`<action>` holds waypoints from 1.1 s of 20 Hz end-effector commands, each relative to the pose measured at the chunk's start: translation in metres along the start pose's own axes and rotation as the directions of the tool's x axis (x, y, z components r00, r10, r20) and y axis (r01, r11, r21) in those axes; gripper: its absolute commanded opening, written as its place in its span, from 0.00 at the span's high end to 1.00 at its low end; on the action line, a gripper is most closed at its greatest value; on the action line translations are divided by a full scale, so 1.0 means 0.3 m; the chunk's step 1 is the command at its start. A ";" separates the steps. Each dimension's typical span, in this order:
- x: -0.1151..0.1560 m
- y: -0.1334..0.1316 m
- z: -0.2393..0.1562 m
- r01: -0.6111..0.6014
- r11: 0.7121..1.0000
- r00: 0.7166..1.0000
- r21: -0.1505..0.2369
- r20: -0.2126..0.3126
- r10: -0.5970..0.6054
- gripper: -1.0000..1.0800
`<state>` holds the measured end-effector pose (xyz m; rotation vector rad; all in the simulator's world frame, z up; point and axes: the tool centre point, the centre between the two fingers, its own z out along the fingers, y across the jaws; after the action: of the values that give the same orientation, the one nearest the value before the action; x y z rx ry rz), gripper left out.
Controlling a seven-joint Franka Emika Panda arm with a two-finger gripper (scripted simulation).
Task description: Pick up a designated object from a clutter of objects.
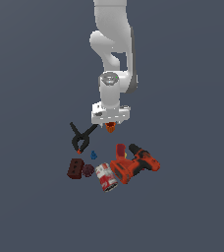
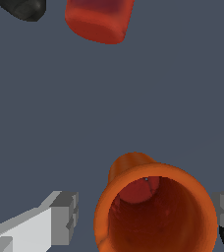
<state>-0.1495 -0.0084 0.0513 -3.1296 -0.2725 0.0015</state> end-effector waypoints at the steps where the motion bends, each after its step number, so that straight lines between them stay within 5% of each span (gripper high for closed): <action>1: 0.000 0.000 0.025 0.000 1.000 1.000 0.000 -0.001 0.000 0.04; 8: 0.002 0.000 0.044 0.001 1.000 1.000 0.000 -0.001 -0.001 0.04; 9: 0.002 0.000 0.044 0.001 1.000 1.000 0.000 -0.001 -0.001 1.00; 22: 0.003 0.003 0.037 0.000 1.000 1.000 0.000 -0.001 0.000 1.00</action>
<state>-0.1490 -0.0086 0.0389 -3.1296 -0.2733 0.0008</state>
